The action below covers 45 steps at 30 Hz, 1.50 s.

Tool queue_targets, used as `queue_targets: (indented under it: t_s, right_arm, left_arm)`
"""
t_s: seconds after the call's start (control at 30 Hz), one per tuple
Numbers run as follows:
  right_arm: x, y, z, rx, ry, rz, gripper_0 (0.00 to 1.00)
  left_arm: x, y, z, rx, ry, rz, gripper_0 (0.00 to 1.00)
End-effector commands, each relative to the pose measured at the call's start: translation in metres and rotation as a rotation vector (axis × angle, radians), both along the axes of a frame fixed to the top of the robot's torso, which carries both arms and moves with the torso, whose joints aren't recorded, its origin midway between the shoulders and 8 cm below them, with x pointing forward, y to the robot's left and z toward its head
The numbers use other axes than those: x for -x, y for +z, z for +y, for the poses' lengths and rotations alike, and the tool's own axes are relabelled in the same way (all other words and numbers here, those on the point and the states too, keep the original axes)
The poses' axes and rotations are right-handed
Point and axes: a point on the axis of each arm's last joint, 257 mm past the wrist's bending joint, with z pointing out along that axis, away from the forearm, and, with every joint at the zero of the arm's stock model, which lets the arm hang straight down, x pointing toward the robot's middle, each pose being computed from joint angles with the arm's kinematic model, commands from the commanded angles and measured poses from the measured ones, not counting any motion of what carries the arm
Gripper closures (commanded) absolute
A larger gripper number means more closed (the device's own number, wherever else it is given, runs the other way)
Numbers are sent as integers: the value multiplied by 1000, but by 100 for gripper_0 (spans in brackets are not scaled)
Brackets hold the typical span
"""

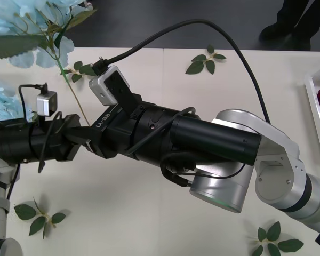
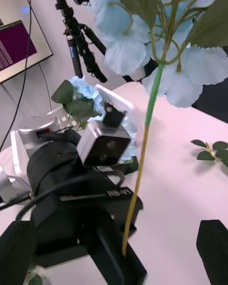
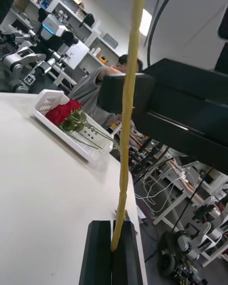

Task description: Put the red flowers into the right box and the blue flowers into the left box

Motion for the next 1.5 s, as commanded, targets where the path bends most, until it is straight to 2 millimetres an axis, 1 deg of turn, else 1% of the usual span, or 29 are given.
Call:
queue_targets:
  t_s: [0.03, 0.07, 0.13, 0.17, 0.2, 0.27, 0.3, 0.37, 0.43, 0.47, 0.53, 0.6, 0.63, 0.87, 0.9, 0.93, 1.1, 1.13, 1.23, 1.3, 1.33, 1.37, 1.43, 1.5]
  right_arm:
    - [3, 4, -1, -43, -5, 39, 0]
    - [4, 11, 0, -63, -5, 28, 0]
    - [5, 14, -2, -72, -5, 27, 0]
    - [5, 14, -2, -72, -5, 27, 0]
    - [5, 16, -3, -76, -4, 26, 0]
    - [3, 18, -8, -68, -12, 26, 0]
    - [2, 18, -11, -59, -17, 29, 0]
    - [0, 18, -23, -20, -35, 60, 0]
    - [1, 22, -36, 19, -49, 85, 0]
    - [2, 24, -39, 26, -50, 95, 0]
    - [7, 29, -50, 58, -43, 120, 0]
    - [10, 32, -58, 79, -35, 128, 0]
    - [12, 34, -66, 99, -30, 135, 0]
    - [8, 35, -105, 186, -2, 110, 0]
    - [8, 36, -114, 202, 11, 103, 0]
    - [9, 36, -119, 210, 17, 98, 0]
    - [10, 34, -148, 232, 83, 72, 0]
    - [11, 33, -150, 227, 98, 72, 0]
    - [12, 30, -166, 214, 159, 32, 0]
    - [9, 23, -178, 232, 166, 12, 0]
    - [9, 20, -180, 238, 169, 6, 0]
    - [6, 13, -188, 257, 171, -9, 0]
    - [5, 6, -195, 275, 177, -21, 0]
    - [2, -3, -207, 303, 188, -42, 0]
  left_arm:
    - [6, 5, 39, -62, 60, -70, 100]
    - [7, 6, 44, -66, 74, -76, 100]
    - [10, 10, 57, -71, 113, -88, 100]
    - [10, 10, 57, -71, 113, -88, 100]
    - [12, 13, 68, -79, 158, -99, 100]
    - [15, 17, 82, -99, 228, -121, 100]
    - [16, 18, 86, -109, 247, -127, 100]
    - [18, 20, 100, -148, 310, -147, 100]
    - [22, 24, 111, -183, 363, -168, 100]
    - [23, 25, 115, -192, 376, -173, 100]
    - [27, 27, 129, -202, 428, -98, 100]
    - [30, 28, 137, -207, 455, -53, 100]
    - [32, 28, 146, -209, 485, -10, 100]
    - [45, 20, 187, -229, 632, 191, 100]
    - [47, 20, 198, -217, 673, 235, 100]
    - [48, 19, 204, -215, 696, 259, 100]
    - [59, 19, 239, -173, 818, 390, 100]
    - [60, 19, 243, -167, 833, 406, 100]
    - [67, 18, 266, -124, 919, 493, 100]
    - [71, 15, 281, -94, 975, 546, 100]
    - [73, 13, 285, -90, 989, 562, 100]
    - [77, 8, 295, -94, 1025, 593, 100]
    - [80, 5, 302, -106, 1056, 612, 100]
    - [83, 0, 311, -140, 1102, 634, 100]
